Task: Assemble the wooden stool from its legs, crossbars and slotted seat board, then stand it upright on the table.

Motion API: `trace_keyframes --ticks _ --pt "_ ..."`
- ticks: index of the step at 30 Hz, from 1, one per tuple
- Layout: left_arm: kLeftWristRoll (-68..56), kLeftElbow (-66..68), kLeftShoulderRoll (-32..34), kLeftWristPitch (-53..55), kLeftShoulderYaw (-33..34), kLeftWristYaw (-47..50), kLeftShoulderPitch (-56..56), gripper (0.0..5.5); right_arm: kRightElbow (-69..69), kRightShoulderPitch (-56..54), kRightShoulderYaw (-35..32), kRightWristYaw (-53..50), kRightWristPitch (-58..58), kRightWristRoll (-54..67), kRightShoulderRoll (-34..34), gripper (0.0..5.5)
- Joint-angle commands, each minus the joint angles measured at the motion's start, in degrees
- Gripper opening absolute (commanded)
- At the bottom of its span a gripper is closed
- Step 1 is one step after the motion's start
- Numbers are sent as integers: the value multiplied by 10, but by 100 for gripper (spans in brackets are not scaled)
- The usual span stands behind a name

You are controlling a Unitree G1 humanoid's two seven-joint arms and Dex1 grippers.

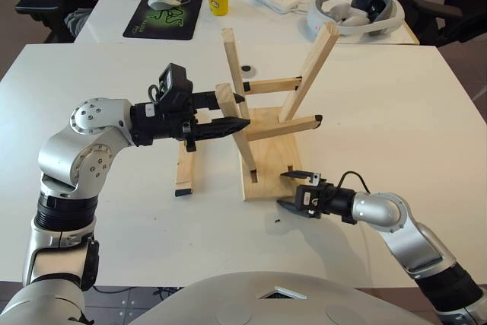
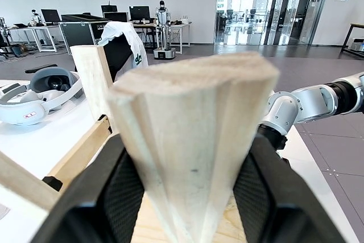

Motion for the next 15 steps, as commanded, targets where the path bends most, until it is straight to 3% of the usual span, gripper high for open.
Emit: trace_keyframes --ticks 1,15 --pt "-20 0 3 24 9 2 -3 207 17 -2 5 7 19 -11 -3 337" --pt "7 1 18 7 -15 -22 10 207 28 -7 6 1 28 -13 2 337"
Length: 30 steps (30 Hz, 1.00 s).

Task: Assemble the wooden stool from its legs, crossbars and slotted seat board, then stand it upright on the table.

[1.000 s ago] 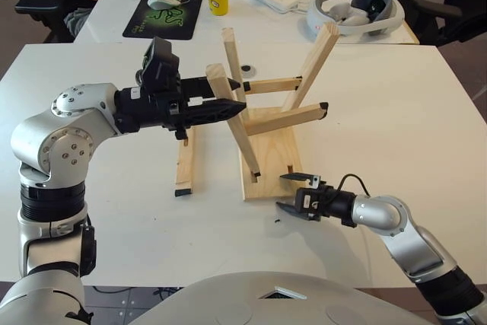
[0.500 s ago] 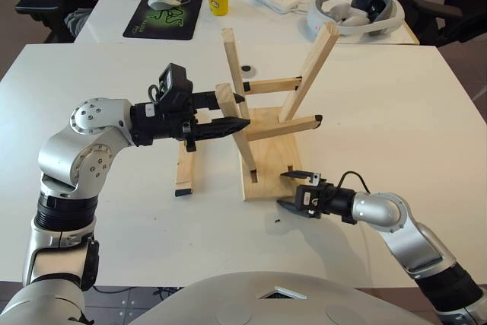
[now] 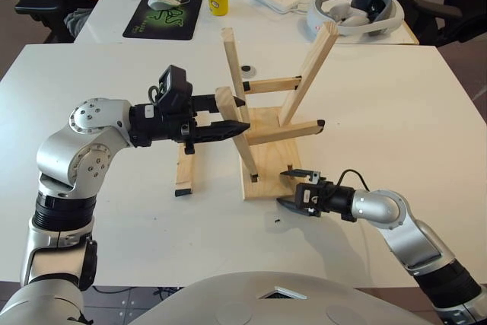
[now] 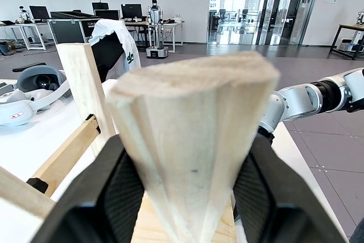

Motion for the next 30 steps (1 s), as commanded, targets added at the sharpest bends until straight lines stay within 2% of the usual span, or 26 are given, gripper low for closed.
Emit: trace_keyframes --ticks 1,19,30 --pt "8 3 10 11 -9 -3 8 207 21 0 4 -2 24 -18 1 337" --pt "-8 12 9 27 14 5 -19 207 17 -1 5 -7 53 -21 10 337" --pt "12 5 12 18 -6 -7 -12 207 18 -1 7 -8 58 -24 10 337"
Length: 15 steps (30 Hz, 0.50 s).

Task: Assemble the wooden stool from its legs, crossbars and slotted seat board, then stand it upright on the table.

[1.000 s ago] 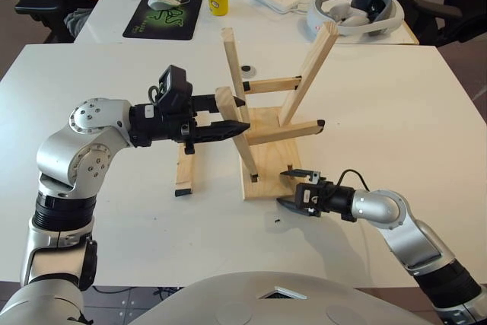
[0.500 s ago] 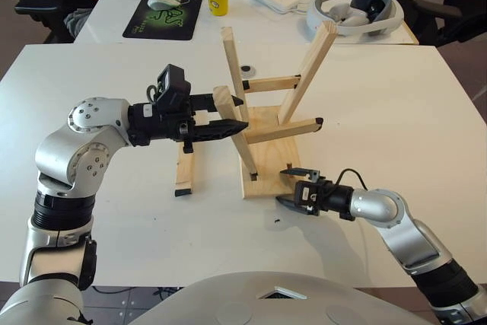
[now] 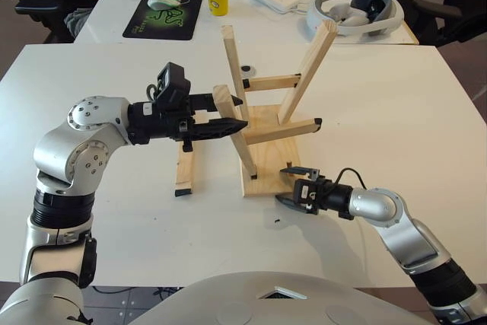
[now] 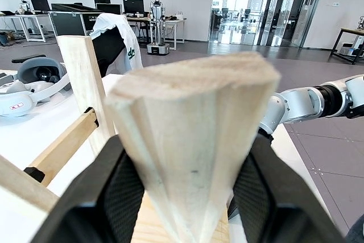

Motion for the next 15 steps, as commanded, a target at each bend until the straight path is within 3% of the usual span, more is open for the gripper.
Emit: trace_keyframes --ticks 1,15 --pt "23 -5 12 -13 -14 -9 -1 207 19 5 7 -1 26 -24 -5 337" --pt "109 2 27 -94 -54 -16 31 207 19 2 15 12 30 -22 -15 337"
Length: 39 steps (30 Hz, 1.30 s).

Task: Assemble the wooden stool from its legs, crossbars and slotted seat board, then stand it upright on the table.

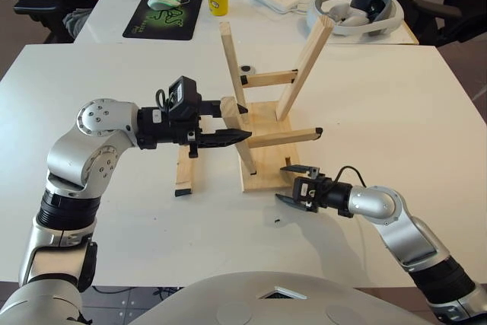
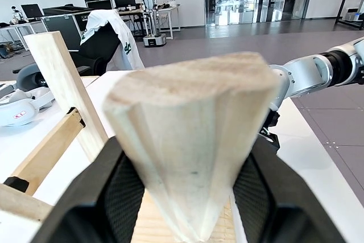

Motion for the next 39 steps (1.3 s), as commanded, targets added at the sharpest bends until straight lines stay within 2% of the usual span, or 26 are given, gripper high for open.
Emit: trace_keyframes --ticks 1,13,29,30,39 --pt "35 0 23 -10 -14 -4 28 207 18 11 11 12 23 -20 -14 337" --pt "47 7 12 -6 -62 10 52 207 22 2 14 18 32 5 2 337" --pt "31 54 -22 -19 -36 39 40 207 12 -5 20 19 53 26 12 337" --pt "26 55 -27 -16 -29 45 37 244 12 -5 20 18 53 25 12 337" --pt "-4 56 -41 -2 23 64 26 368 17 -10 25 11 58 17 21 337"
